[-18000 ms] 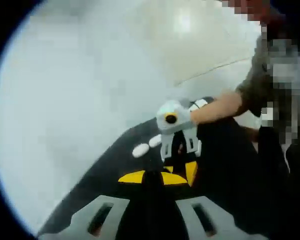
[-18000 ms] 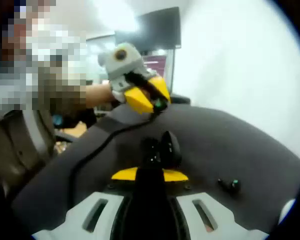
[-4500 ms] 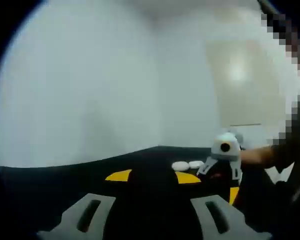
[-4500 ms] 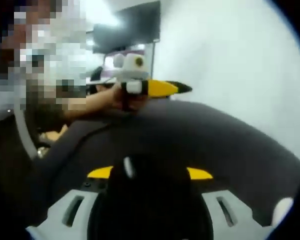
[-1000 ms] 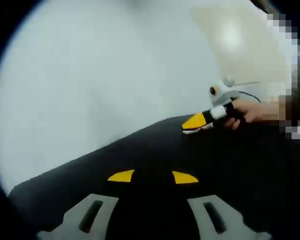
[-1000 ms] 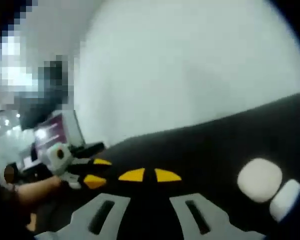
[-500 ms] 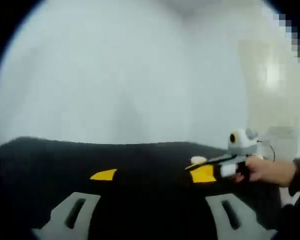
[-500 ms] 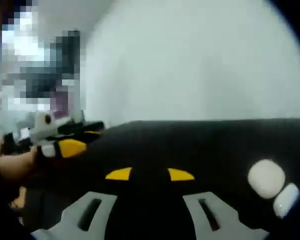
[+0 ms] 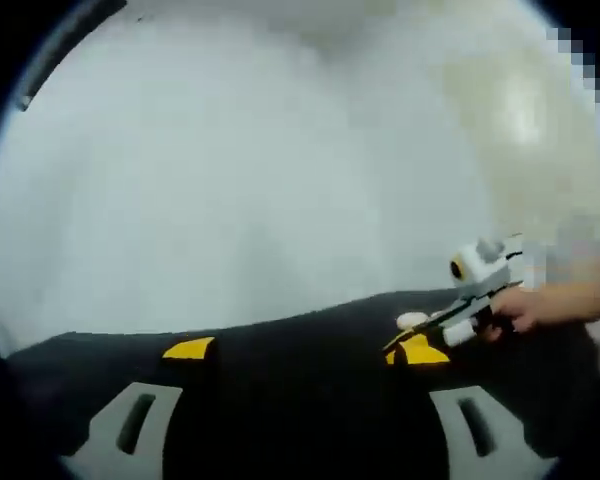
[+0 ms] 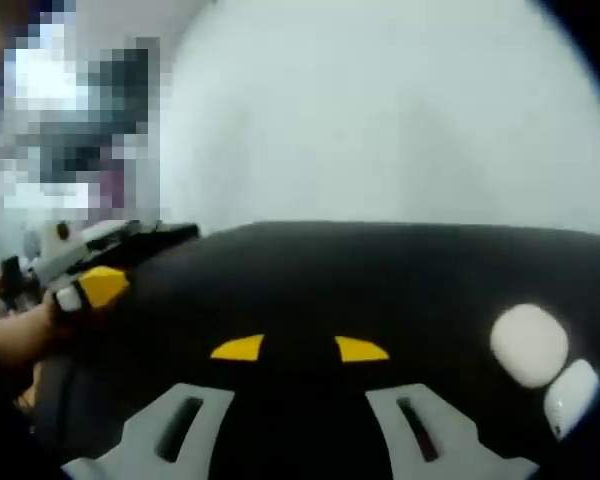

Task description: Pick up three earphones and place each one into its charging case using tactile feedback, ensure that each earphone is properly inserted and securely positioned inside the case.

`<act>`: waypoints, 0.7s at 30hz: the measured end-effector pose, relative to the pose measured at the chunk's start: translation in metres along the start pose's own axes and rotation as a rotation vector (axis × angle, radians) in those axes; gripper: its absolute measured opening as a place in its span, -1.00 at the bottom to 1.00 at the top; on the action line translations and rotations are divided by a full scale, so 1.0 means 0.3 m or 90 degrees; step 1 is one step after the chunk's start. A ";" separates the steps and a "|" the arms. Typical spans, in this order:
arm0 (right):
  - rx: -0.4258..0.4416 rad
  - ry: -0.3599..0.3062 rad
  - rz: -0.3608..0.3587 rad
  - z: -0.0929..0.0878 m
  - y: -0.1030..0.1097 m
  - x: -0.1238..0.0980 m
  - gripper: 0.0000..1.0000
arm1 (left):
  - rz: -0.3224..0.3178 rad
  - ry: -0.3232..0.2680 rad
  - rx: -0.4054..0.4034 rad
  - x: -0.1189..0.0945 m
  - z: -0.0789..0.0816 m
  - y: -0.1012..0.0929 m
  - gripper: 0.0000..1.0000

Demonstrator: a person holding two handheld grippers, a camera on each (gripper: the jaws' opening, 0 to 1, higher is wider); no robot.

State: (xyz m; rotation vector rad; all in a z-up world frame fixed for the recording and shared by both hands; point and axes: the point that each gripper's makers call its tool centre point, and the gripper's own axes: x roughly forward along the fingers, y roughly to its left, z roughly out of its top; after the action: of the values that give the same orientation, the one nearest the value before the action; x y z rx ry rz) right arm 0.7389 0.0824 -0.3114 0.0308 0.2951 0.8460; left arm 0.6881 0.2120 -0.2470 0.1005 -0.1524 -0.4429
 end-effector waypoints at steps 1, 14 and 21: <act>0.004 -0.002 0.001 0.003 -0.011 0.007 -0.46 | -0.006 -0.003 0.018 0.005 0.000 -0.009 0.36; -0.035 -0.061 0.009 0.045 -0.044 0.004 -0.48 | 0.026 -0.028 -0.125 0.011 0.003 0.069 0.15; -0.082 -0.058 -0.002 0.029 -0.027 -0.023 -0.37 | 0.074 0.046 -0.146 0.022 -0.086 0.133 -0.03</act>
State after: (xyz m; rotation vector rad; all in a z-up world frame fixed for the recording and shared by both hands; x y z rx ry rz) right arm 0.7429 0.0727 -0.3025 -0.0508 0.1547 0.8570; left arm 0.7151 0.2468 -0.2664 -0.1166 -0.0352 -0.3369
